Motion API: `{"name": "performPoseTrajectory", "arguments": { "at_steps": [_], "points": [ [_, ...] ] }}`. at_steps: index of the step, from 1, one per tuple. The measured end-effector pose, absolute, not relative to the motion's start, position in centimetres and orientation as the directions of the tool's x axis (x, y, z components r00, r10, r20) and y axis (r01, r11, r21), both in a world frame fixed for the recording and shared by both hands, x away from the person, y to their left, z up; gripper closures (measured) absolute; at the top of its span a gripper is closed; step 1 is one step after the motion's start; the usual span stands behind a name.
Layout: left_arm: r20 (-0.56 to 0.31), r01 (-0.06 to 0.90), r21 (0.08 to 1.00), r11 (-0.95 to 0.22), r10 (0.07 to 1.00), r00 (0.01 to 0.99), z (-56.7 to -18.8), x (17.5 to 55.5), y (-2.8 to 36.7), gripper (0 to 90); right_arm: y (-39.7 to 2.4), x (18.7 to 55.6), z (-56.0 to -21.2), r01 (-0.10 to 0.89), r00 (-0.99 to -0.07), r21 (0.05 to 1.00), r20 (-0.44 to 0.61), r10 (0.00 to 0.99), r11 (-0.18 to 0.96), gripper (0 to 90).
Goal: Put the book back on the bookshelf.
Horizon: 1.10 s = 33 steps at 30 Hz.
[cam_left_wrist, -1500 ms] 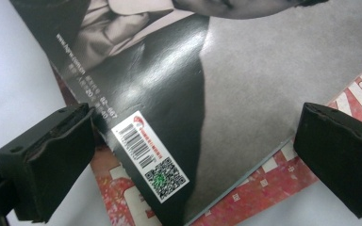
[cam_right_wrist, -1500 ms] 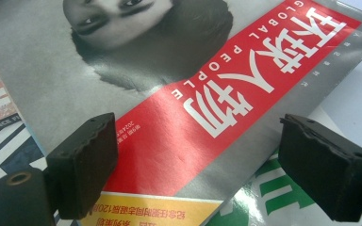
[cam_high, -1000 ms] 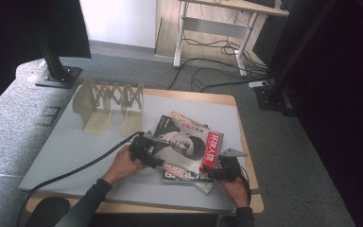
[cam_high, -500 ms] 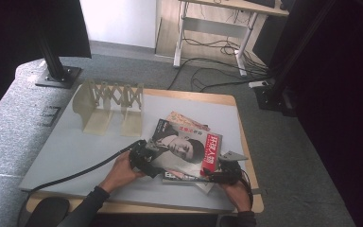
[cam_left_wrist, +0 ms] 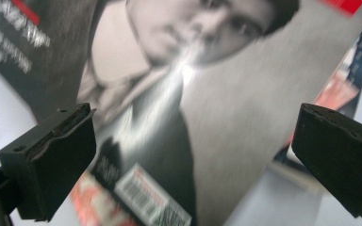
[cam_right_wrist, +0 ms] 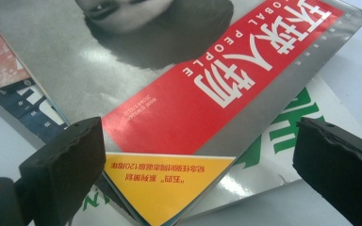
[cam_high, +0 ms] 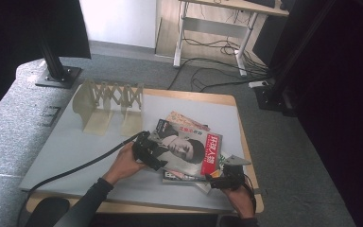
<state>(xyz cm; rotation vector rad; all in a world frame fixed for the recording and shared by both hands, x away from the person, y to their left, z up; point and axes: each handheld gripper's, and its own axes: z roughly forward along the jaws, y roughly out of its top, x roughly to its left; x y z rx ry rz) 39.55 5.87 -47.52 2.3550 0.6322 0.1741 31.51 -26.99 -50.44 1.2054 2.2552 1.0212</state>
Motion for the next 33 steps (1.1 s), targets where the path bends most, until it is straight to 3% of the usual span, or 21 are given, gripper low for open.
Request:
{"name": "performPoseTrajectory", "arguments": {
  "at_steps": [19,33],
  "points": [
    [0.034,0.33,0.651,-0.683,0.461,0.887,-45.7,43.5,1.2,0.0,-27.3,30.8,-51.0,0.554,-0.536,0.751,-0.008,0.844,0.359,3.2],
    [0.032,0.333,0.625,-0.706,0.449,0.893,-46.2,46.9,-1.1,0.0,-27.4,30.5,-51.2,0.551,-0.545,0.748,-0.013,0.838,0.37,3.8]
  ]
}}
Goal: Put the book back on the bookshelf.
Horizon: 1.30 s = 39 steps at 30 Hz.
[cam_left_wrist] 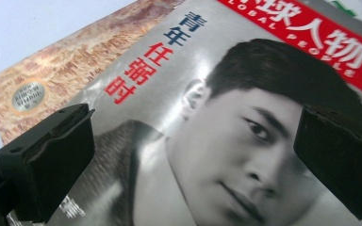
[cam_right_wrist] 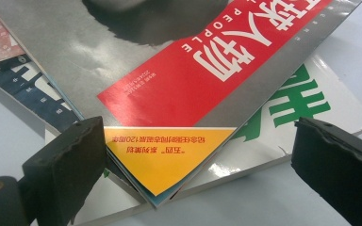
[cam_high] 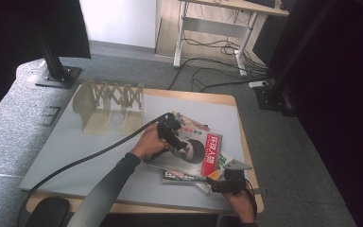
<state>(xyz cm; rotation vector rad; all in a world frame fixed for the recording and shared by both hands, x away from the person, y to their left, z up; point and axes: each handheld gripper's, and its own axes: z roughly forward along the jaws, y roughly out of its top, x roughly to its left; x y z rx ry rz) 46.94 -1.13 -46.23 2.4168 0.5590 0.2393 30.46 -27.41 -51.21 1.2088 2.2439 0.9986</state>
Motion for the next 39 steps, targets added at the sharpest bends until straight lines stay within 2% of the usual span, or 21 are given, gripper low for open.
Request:
{"name": "performPoseTrajectory", "arguments": {
  "at_steps": [14,18,29,39],
  "points": [
    [-0.038,0.396,0.672,-0.626,0.504,0.863,-47.6,50.3,-0.9,0.0,-27.6,30.5,-51.4,0.552,-0.546,0.752,-0.002,0.837,0.362,2.9],
    [-0.009,0.377,0.65,-0.66,0.489,0.872,-47.9,50.7,-1.5,0.0,-27.6,30.5,-51.4,0.551,-0.546,0.752,-0.002,0.838,0.361,2.9],
    [-0.042,0.413,0.637,-0.651,0.506,0.862,-49.3,52.4,-2.1,0.0,-27.7,30.5,-51.5,0.549,-0.549,0.755,0.002,0.836,0.359,2.9],
    [-0.05,0.421,0.632,-0.65,0.508,0.86,-49.4,52.3,-2.1,0.0,-27.7,30.5,-51.5,0.545,-0.55,0.755,-0.008,0.835,0.366,2.6]
  ]
}}
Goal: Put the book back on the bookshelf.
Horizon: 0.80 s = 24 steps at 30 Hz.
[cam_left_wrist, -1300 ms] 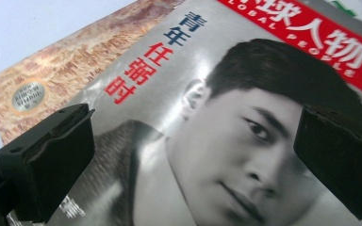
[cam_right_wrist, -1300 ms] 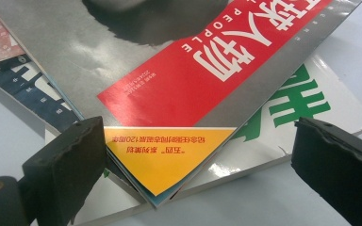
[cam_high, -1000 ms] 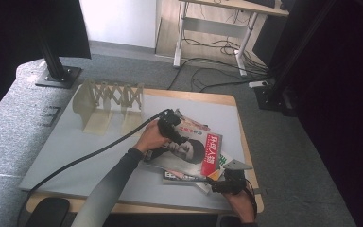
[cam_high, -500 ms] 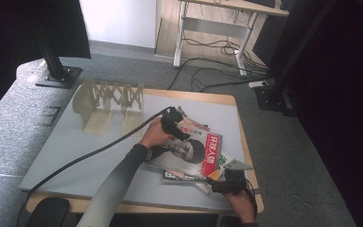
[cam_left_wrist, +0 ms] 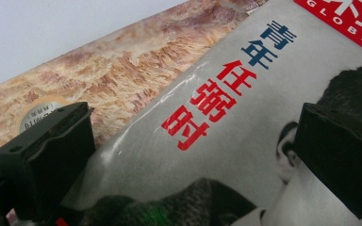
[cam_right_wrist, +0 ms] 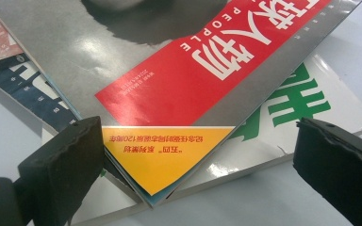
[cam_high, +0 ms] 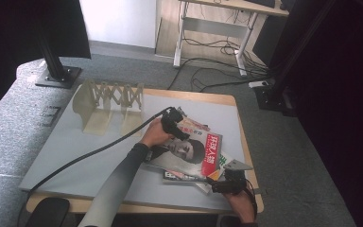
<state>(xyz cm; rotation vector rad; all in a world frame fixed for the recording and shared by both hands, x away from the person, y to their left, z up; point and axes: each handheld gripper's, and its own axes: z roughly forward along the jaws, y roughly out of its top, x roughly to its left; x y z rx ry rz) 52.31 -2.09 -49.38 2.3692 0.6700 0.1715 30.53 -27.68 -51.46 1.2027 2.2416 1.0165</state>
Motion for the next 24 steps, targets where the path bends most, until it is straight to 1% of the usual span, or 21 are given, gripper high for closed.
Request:
{"name": "performPoseTrajectory", "arguments": {
  "at_steps": [12,24],
  "points": [
    [-0.046,0.428,0.592,-0.683,0.502,0.863,-49.0,51.1,-1.4,0.0,-29.1,30.6,-51.4,0.558,-0.504,0.757,-0.015,0.864,0.339,2.5],
    [-0.048,0.437,0.579,-0.688,0.507,0.861,-48.9,49.4,-0.4,0.0,-30.2,30.8,-51.4,0.574,-0.456,0.754,-0.028,0.889,0.318,3.9]
  ]
}}
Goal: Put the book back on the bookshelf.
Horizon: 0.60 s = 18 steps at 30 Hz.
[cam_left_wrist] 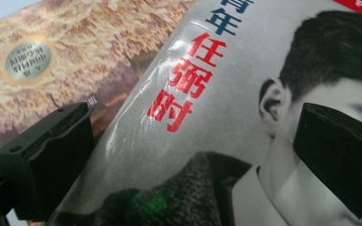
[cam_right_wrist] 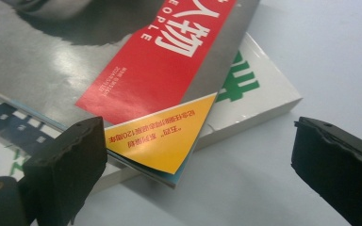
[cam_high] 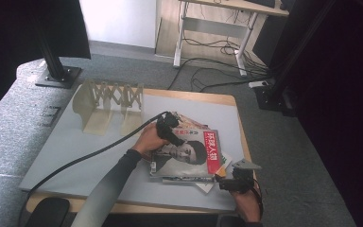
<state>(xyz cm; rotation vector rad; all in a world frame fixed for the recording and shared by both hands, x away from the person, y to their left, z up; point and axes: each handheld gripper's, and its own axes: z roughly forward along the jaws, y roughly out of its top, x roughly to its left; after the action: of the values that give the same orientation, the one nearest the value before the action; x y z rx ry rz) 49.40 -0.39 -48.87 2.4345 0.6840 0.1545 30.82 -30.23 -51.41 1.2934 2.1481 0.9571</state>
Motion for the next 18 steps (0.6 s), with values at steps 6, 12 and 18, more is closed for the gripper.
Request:
{"name": "performPoseTrajectory", "arguments": {
  "at_steps": [6,12,18],
  "points": [
    [-0.049,0.436,0.58,-0.688,0.505,0.862,-48.9,48.5,0.2,0.0,-30.7,31.1,-51.5,0.584,-0.437,0.75,-0.032,0.899,0.311,4.2],
    [-0.045,0.435,0.573,-0.695,0.503,0.863,-48.8,47.8,0.6,0.0,-31.1,31.6,-51.4,0.594,-0.42,0.742,-0.045,0.906,0.312,4.2],
    [-0.043,0.432,0.574,-0.696,0.501,0.864,-48.8,47.1,1.1,0.0,-31.5,32.2,-51.5,0.604,-0.406,0.736,-0.045,0.913,0.305,4.3]
  ]
}}
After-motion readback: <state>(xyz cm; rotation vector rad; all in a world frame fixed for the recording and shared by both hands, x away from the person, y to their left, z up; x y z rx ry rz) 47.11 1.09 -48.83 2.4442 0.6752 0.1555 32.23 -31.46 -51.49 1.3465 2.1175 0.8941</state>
